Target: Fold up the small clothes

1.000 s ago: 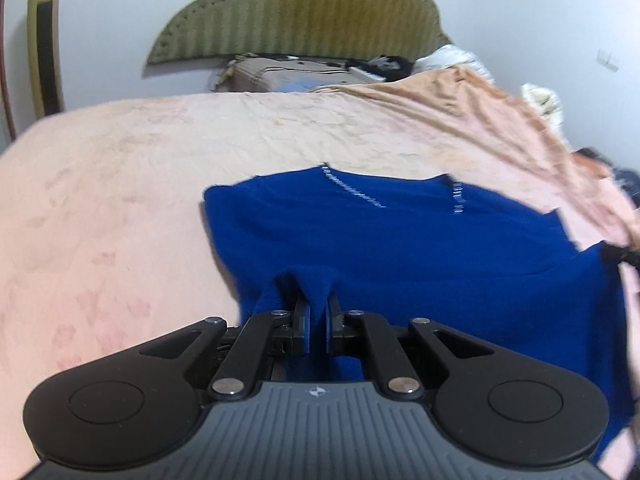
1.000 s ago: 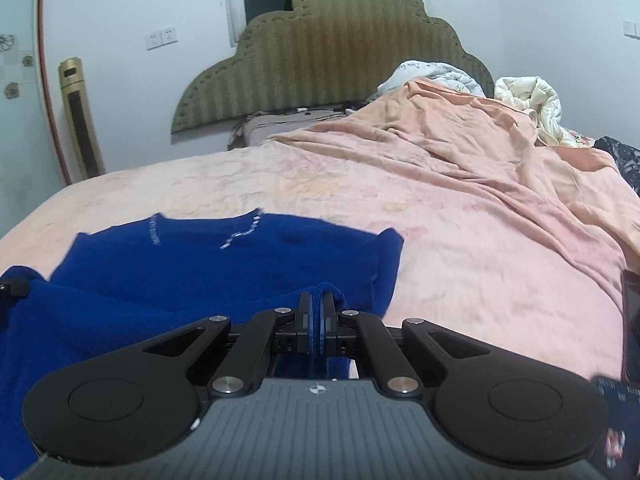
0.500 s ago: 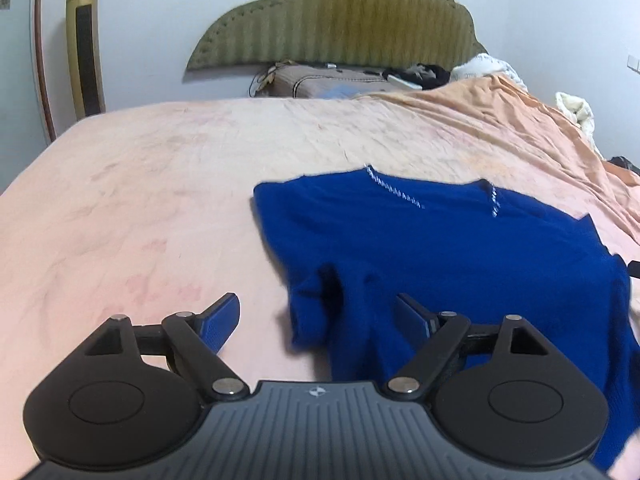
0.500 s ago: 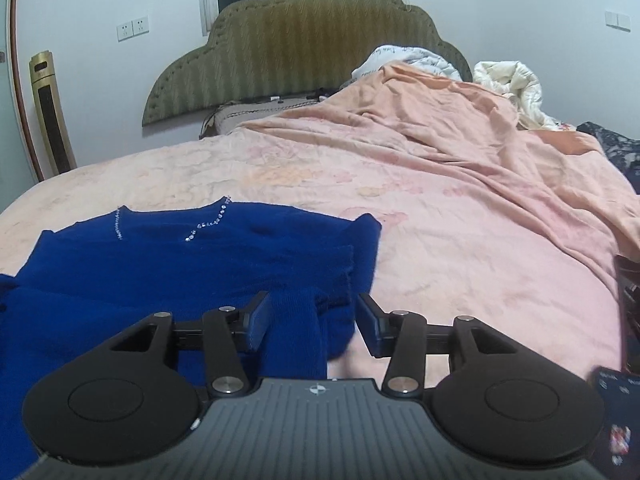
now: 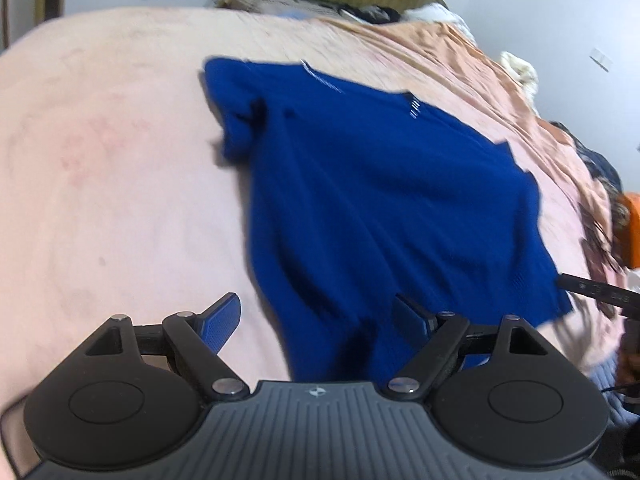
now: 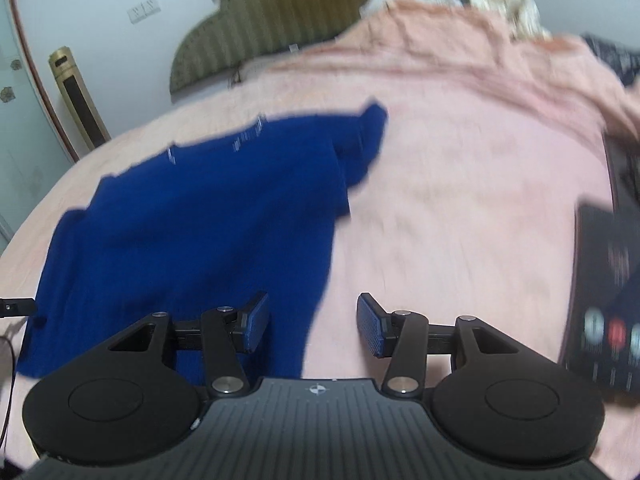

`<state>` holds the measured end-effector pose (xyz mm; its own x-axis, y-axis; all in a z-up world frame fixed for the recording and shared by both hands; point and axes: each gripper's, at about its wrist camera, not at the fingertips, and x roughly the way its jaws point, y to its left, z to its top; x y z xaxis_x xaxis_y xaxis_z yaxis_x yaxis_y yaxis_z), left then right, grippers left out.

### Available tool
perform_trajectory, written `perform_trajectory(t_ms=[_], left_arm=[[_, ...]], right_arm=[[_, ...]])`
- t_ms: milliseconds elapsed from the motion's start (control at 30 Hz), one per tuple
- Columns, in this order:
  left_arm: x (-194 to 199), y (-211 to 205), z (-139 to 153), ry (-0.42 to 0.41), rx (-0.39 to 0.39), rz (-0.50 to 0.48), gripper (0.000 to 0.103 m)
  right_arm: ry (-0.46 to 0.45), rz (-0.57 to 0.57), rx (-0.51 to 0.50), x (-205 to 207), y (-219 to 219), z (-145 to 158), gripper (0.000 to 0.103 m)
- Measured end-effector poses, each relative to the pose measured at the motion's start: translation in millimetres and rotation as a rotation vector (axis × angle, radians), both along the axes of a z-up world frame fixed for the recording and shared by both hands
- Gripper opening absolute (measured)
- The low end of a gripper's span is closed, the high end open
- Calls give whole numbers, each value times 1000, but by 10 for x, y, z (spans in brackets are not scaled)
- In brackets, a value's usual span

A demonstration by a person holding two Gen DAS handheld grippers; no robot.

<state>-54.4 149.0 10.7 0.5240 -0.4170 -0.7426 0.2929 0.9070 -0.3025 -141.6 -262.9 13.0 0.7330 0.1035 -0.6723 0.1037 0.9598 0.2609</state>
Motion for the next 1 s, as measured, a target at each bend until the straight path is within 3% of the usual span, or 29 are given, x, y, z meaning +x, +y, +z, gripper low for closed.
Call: perform_trajectory(t_ms=[167, 233, 333, 400, 467, 533, 633, 833, 1000], left_arm=[[-157, -153, -65, -35, 43, -42, 81], [-192, -186, -71, -40, 39, -57, 76], [-254, -222, -71, -70, 70, -58, 57], [-259, -193, -72, -78, 78, -39, 30], [-233, -117, -75, -47, 39, -16, 12], [-218, -60, -68, -21, -6, 2, 9], [-311, -69, 34, -74, 4, 5, 9], [-566, 136, 513, -201, -72, 6, 8], [-893, 447, 949, -269, -161, -9, 8]], right_arm=[[1, 32, 30, -189, 106, -75, 56], [-1, 67, 6, -191, 204, -69, 55], [-6, 106, -97, -196, 405, -78, 44], [-13, 122, -107, -194, 452, -77, 29], [-22, 117, -93, -198, 437, -71, 17], [-37, 103, -72, -215, 418, -50, 12], [-80, 78, -46, -259, 390, 40, 10], [-202, 87, 38, -471, 287, 442, 10], [-303, 168, 86, -809, 211, 860, 9]])
